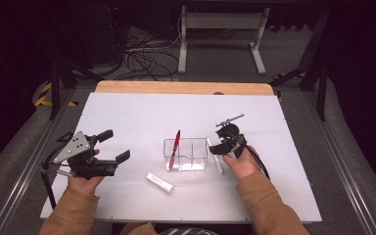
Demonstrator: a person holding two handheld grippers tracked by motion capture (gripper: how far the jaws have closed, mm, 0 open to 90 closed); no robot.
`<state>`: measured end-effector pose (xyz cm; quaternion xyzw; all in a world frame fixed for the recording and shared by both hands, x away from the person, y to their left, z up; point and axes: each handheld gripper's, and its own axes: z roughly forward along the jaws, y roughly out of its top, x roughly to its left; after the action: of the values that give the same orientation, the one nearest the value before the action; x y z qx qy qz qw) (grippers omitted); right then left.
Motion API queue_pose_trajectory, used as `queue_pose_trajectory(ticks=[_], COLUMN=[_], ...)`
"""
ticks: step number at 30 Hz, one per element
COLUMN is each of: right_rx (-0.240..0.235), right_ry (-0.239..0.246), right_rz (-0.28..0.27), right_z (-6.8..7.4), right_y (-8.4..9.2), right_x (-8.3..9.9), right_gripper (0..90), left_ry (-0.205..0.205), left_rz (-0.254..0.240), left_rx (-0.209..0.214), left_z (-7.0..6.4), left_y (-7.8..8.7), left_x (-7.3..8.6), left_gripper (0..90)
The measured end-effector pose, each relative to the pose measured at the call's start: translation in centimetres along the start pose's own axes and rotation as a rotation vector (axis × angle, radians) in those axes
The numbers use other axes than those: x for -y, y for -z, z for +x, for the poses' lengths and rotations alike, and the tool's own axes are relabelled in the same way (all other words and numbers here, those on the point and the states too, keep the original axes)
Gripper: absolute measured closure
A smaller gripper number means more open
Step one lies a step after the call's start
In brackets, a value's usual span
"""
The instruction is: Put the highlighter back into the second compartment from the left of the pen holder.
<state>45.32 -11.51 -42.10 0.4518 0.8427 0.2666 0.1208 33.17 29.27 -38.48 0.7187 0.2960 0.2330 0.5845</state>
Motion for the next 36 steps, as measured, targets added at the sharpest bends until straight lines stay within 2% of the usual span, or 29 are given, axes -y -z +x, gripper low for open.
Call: queue_pose_trajectory(ticks=[6,11,16,25,30,36], right_rx=[0.018,0.026,0.046,0.051,0.102,0.105], right_ry=[-0.010,0.005,0.016,0.007,0.012,0.012], right_rz=[0.027,0.042,0.053,0.069,0.081,0.082], right_z=[0.2,0.5,0.8,1.4,1.8,2.2], right_y=[-0.7,-1.1,-1.4,-1.9,-2.4,-2.4], right_x=[0.1,0.1,0.1,0.2,0.3,0.3], right_gripper=[50.7,55.6,58.2,62.6,66.8,74.7], left_ry=[0.002,0.001,-0.004,0.000,0.002,0.002], left_rz=[-0.002,-0.001,0.000,0.005,0.004,0.004], left_rx=[0.000,0.000,-0.001,-0.004,-0.002,-0.005], left_z=[0.0,0.0,0.0,0.0,0.0,0.0], left_y=[-0.1,-0.1,-0.1,-0.1,-0.1,-0.1], left_x=[0.0,0.0,0.0,0.1,0.1,0.1], left_gripper=[8.3,8.3,8.3,8.3,8.2,8.1])
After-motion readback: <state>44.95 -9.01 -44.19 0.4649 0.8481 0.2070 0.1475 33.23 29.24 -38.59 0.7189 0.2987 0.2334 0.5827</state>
